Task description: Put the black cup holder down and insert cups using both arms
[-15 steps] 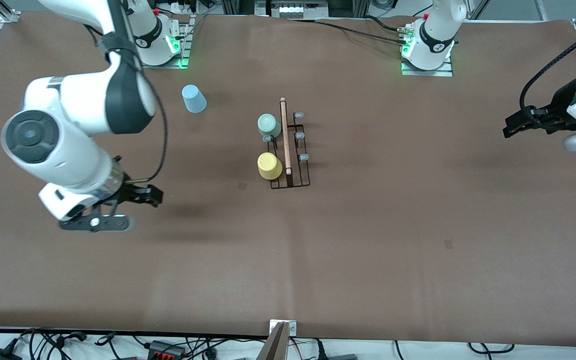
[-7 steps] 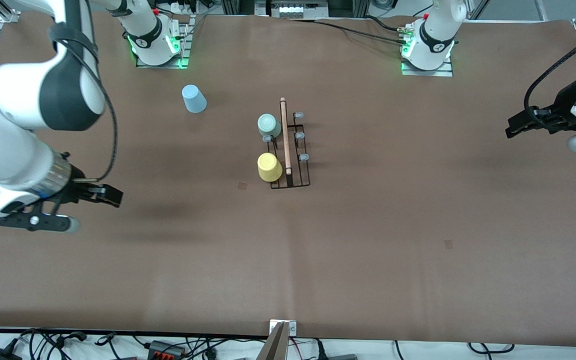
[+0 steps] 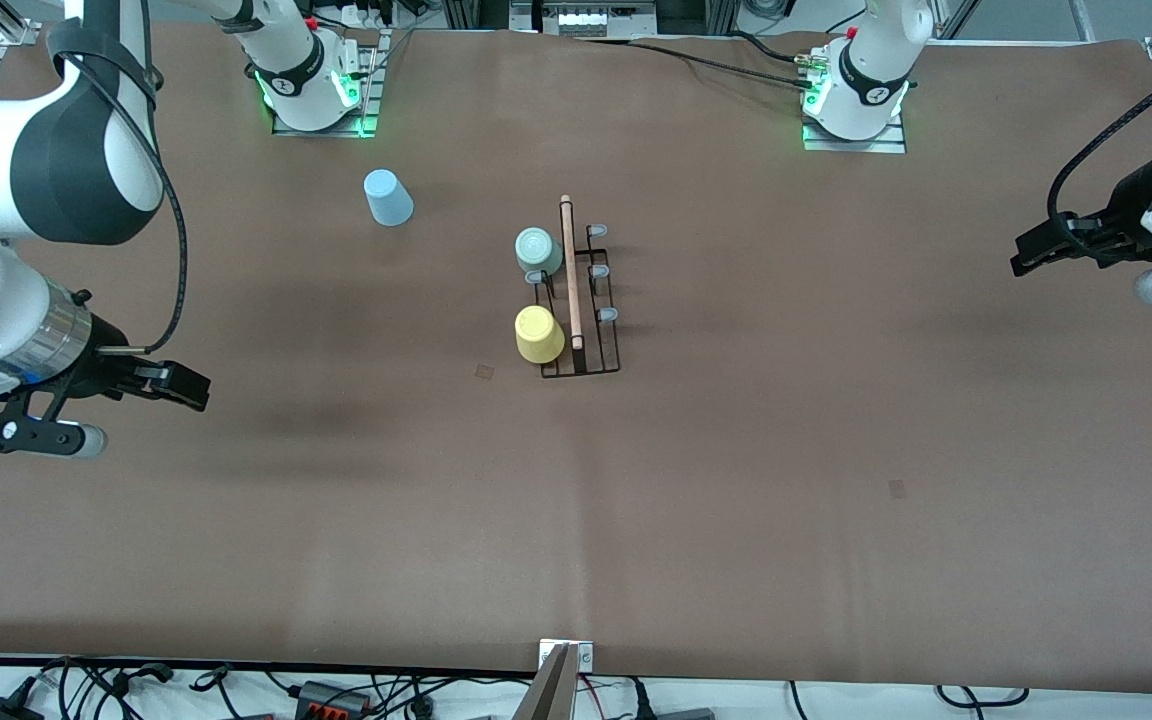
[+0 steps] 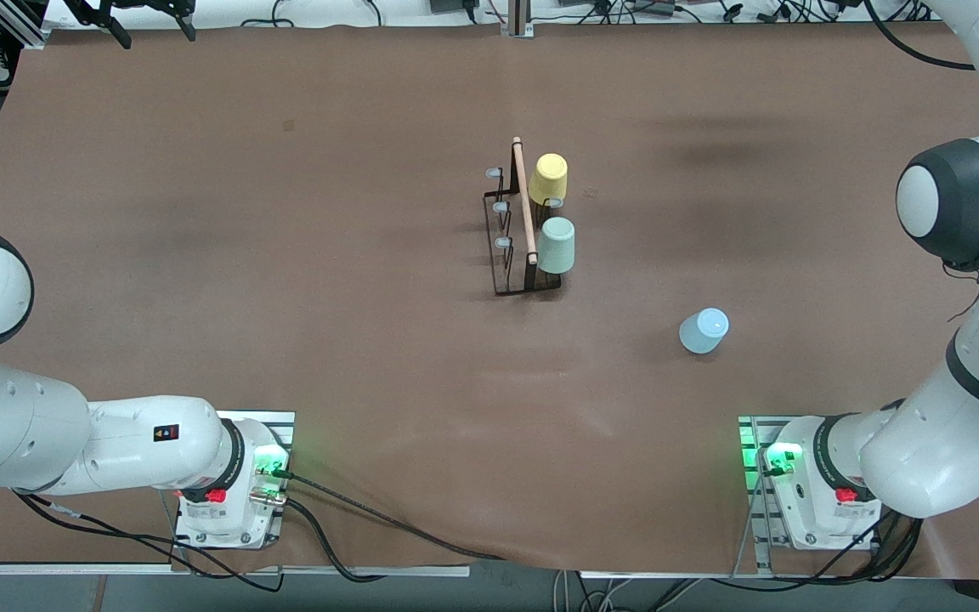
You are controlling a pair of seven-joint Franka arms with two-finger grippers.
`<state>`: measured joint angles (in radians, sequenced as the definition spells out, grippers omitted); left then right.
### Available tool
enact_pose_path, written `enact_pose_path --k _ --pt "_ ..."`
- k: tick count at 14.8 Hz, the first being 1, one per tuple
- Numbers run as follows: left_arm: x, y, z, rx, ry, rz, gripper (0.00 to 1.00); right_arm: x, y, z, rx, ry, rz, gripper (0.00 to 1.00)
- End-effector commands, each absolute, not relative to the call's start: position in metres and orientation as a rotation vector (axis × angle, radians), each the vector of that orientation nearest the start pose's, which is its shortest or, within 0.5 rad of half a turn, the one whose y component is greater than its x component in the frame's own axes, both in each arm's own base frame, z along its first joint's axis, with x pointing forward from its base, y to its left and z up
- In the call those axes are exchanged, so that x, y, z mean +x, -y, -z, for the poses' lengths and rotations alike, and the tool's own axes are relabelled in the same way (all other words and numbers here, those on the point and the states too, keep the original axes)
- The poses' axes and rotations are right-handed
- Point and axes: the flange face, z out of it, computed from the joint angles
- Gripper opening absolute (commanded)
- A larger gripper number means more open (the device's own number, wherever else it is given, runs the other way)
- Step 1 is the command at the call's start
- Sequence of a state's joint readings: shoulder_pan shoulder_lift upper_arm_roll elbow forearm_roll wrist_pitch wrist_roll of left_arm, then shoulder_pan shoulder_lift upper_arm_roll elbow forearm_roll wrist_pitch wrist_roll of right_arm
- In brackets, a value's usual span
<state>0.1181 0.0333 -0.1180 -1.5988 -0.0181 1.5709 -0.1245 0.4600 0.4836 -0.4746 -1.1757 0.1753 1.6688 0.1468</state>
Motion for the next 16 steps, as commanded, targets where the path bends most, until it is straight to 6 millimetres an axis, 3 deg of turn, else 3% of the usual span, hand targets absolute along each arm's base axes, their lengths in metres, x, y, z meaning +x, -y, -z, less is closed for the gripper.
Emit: enact_pose_path --k 1,5,8,11,16 --pt "0.561 0.000 -0.601 -3.172 0.169 -0.085 1.00 0.681 -0.055 -0.562 -3.107 -0.210 0.112 1.00" --pt "0.562 0.002 -0.598 -3.175 0.165 -0.088 1.00 0.670 -0.010 -0.581 -3.073 -0.242 0.137 1.00" --pt "0.562 0.019 -0.599 -3.176 0.118 -0.084 1.00 0.652 0.024 -0.590 -3.105 -0.185 0.135 1.00" --pt "0.561 0.016 -0.599 -3.175 0.128 -0.089 1.00 0.644 0.031 -0.591 -3.133 -0.102 0.123 1.00" --pt "0.561 0.009 -0.601 -3.173 0.145 -0.086 1.00 0.610 0.035 -0.578 -3.176 -0.034 0.032 1.00"
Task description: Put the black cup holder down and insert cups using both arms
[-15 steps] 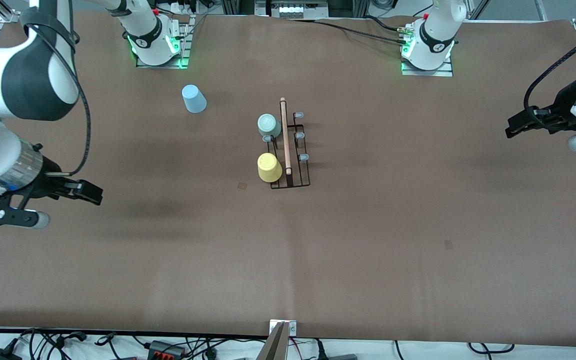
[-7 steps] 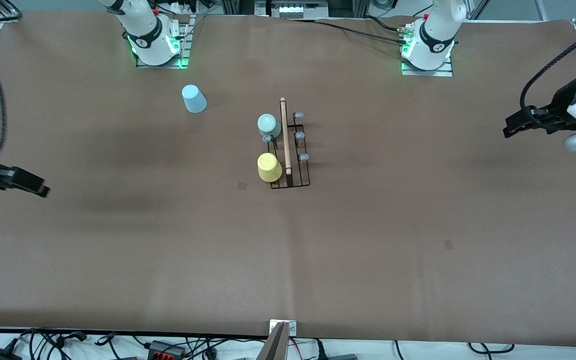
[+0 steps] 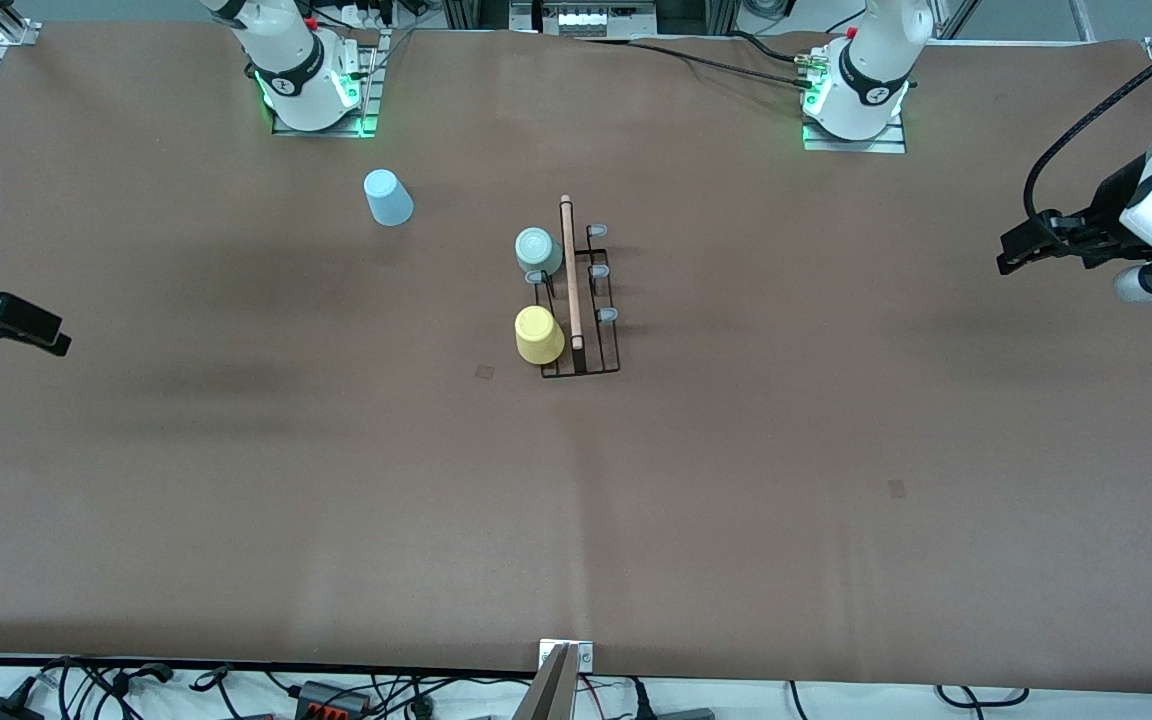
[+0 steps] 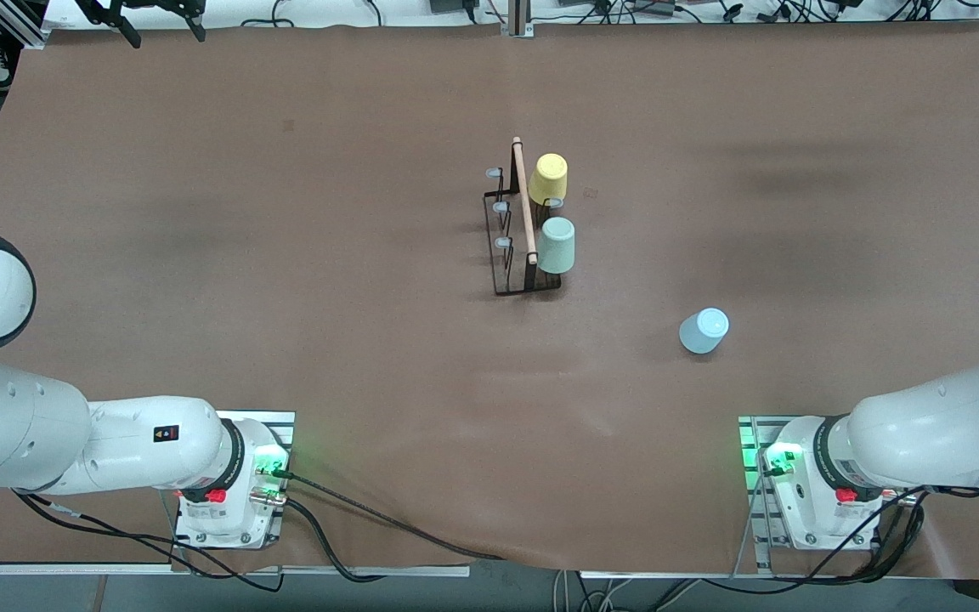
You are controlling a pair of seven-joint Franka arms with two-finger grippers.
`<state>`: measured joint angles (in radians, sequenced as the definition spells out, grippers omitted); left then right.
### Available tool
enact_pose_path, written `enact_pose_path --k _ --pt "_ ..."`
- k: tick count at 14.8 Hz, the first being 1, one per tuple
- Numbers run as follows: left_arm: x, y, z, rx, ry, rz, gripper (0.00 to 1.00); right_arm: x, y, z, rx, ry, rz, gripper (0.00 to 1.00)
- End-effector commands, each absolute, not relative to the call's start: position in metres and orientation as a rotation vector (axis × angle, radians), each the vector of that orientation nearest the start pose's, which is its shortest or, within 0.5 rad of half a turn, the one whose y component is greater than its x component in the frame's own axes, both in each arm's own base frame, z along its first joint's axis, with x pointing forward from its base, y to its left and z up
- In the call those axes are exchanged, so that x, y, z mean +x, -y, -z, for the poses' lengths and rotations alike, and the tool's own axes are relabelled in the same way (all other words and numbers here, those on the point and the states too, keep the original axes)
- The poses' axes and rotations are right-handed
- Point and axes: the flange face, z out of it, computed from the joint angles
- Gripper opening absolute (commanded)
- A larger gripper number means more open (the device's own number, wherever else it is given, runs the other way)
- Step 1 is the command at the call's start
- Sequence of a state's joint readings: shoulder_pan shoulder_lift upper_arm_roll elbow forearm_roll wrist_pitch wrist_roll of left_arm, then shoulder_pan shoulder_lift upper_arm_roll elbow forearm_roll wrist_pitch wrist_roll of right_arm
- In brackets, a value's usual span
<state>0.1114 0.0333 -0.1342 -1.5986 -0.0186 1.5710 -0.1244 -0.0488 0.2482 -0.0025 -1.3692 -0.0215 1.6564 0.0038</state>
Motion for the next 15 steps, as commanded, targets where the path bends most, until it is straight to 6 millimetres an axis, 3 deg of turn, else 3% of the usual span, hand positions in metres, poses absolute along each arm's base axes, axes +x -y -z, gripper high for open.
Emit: enact_pose_path --k 1,3,8,11,15 --pt "0.561 0.007 -0.601 -3.171 0.149 -0.086 1.00 0.598 0.035 -0.576 -3.172 -0.038 0.027 1.00" --pt "0.561 0.004 -0.601 -3.168 0.154 -0.087 1.00 0.577 0.033 -0.575 -3.169 -0.033 0.037 1.00" --pt "0.560 0.003 -0.601 -3.165 0.158 -0.099 1.00 0.555 0.031 -0.585 -3.163 -0.017 -0.050 1.00" --pt "0.560 0.005 -0.601 -3.166 0.154 -0.097 1.00 0.556 0.032 -0.594 -3.170 -0.020 0.022 1.00" --pt "0.560 0.003 -0.601 -3.167 0.159 -0.100 1.00 0.564 0.031 -0.582 -3.172 -0.031 0.010 1.00"
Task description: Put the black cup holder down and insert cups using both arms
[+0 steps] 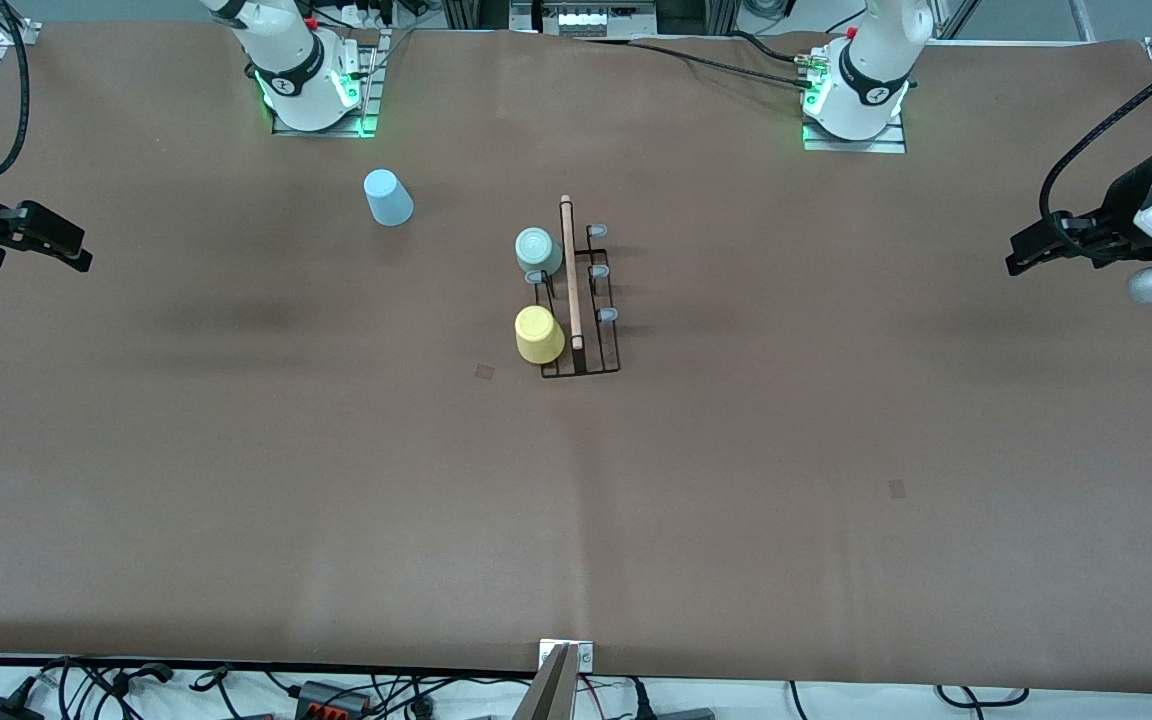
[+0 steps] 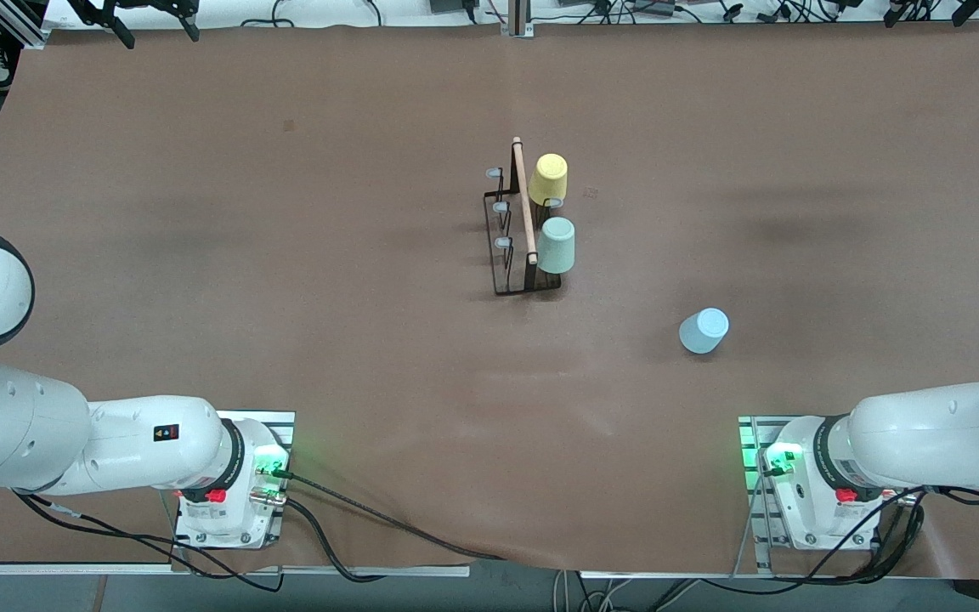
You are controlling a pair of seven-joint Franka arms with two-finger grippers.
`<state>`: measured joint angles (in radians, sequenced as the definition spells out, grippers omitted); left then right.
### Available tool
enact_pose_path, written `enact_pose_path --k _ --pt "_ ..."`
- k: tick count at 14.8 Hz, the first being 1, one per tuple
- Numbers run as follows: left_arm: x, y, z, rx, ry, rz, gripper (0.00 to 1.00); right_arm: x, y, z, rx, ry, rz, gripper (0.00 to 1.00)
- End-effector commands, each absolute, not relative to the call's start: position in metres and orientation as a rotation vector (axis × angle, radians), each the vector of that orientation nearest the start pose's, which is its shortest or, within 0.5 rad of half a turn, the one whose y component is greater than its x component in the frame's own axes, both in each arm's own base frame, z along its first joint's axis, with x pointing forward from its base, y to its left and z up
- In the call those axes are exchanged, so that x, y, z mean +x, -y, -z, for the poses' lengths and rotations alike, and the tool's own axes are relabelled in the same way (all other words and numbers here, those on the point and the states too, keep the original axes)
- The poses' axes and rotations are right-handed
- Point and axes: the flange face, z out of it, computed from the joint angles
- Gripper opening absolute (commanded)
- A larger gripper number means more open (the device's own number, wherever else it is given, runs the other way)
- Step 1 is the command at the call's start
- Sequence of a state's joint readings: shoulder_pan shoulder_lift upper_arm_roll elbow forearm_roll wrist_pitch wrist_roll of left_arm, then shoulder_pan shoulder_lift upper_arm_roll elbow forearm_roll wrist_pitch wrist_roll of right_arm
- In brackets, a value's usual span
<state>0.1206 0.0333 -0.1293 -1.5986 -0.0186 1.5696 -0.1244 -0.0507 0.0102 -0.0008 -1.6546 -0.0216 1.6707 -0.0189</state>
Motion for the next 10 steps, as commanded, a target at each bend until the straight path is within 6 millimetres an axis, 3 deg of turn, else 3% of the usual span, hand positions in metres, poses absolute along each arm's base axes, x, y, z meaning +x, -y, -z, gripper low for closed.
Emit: enact_pose_path --k 1,10 --pt "0.5598 0.0025 -0.6007 -3.169 0.159 -0.097 1.00 0.5648 0.0323 -0.5816 -3.171 -0.038 0.020 1.00" --pt "0.5596 0.0027 -0.6005 -3.170 0.161 -0.100 1.00 0.5669 0.0288 -0.5860 -3.170 -0.012 0.047 1.00"
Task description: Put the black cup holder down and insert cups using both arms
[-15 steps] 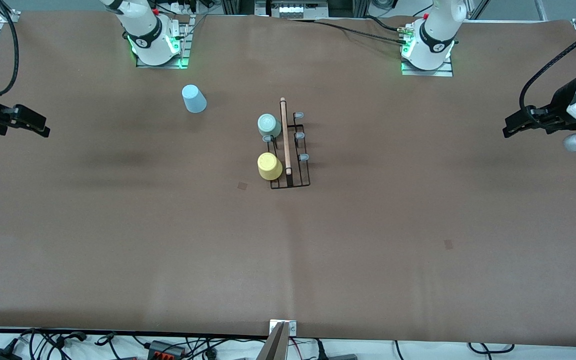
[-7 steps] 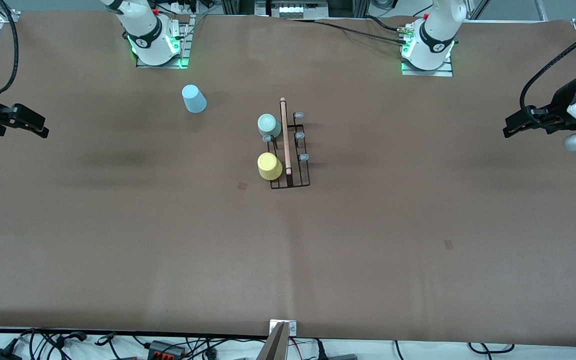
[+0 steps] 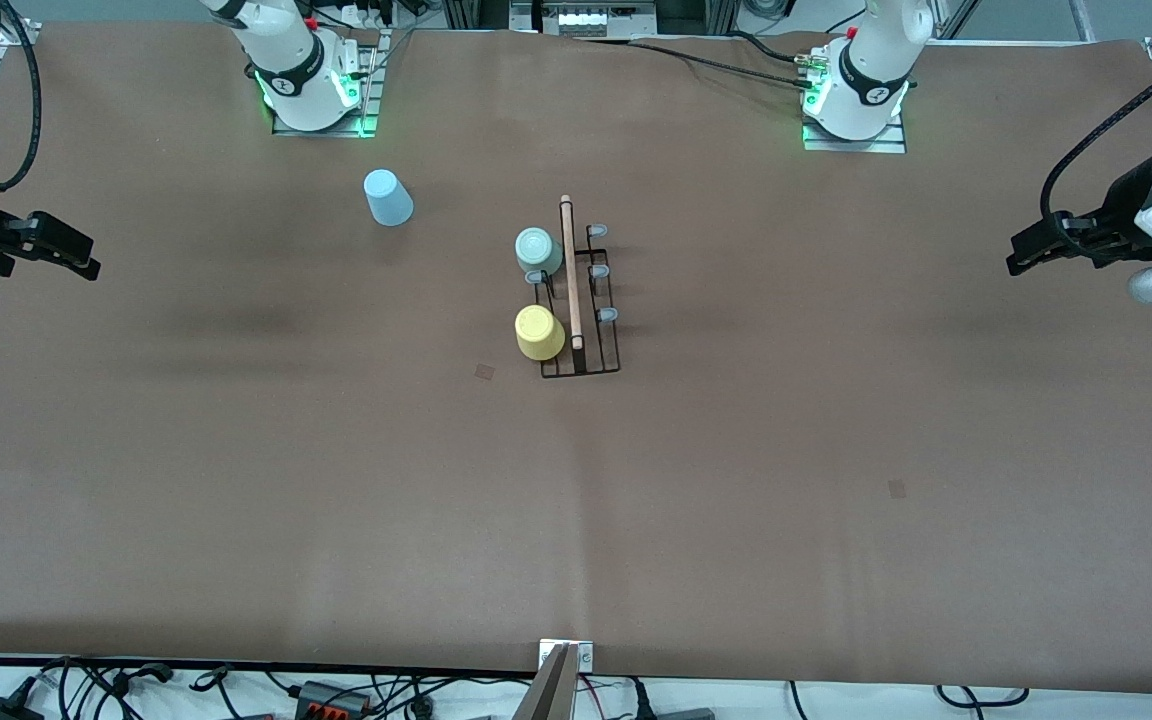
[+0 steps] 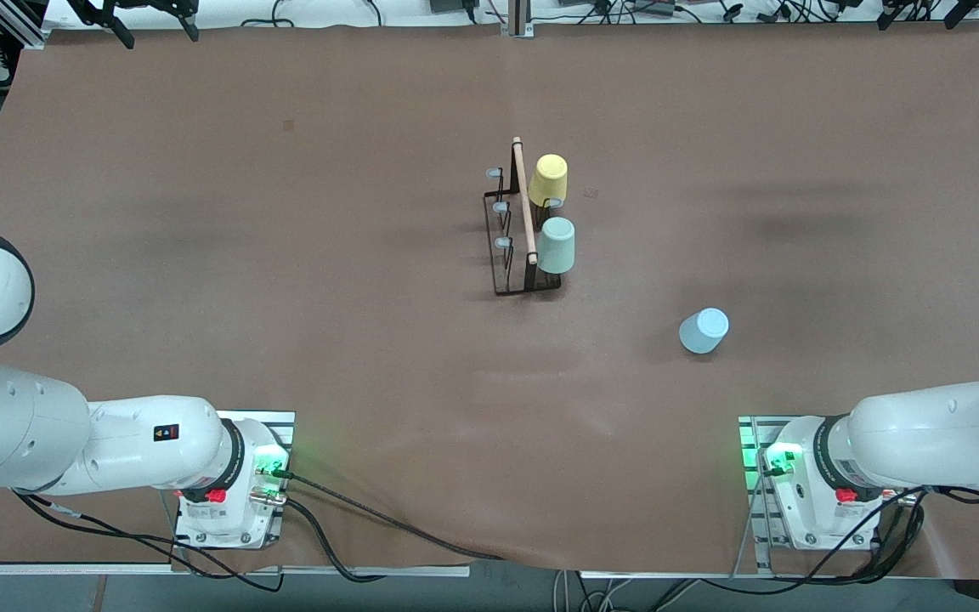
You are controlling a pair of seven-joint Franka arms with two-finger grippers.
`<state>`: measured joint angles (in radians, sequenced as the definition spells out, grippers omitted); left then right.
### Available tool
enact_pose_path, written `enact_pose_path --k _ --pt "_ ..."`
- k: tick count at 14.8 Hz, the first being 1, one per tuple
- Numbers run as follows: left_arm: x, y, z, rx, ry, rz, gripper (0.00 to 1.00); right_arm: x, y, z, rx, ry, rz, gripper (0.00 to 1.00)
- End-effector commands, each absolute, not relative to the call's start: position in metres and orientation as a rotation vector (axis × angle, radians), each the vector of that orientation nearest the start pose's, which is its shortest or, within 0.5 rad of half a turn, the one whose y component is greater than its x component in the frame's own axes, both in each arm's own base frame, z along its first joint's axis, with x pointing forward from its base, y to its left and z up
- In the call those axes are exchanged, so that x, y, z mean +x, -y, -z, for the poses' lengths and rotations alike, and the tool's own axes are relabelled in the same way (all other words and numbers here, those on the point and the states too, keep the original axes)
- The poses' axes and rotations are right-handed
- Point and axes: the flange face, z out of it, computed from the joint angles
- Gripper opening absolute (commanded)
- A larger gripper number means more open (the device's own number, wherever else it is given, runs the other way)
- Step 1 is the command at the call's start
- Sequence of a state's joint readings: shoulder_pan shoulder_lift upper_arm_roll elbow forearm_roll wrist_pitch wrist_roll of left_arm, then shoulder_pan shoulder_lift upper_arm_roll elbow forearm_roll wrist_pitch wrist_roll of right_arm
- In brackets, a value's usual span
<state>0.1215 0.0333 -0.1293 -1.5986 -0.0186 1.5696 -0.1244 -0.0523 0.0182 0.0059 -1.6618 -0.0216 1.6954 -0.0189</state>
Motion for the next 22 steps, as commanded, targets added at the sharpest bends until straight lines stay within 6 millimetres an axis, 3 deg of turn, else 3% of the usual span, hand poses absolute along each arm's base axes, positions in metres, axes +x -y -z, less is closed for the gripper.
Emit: enact_pose_path --k 1,5,22 --pt "0.5596 0.0027 -0.6005 -3.170 0.161 -0.100 1.00 0.5665 0.0295 -0.5868 -3.168 -0.015 0.049 1.00" --pt "0.5596 0.0027 -0.6005 -3.170 0.161 -0.100 1.00 0.5656 0.0388 -0.5871 -3.167 -0.037 0.051 1.00" --pt "0.5595 -0.0014 -0.5998 -3.171 0.171 -0.102 1.00 0.5587 0.0302 -0.5864 -3.162 -0.024 0.001 1.00"
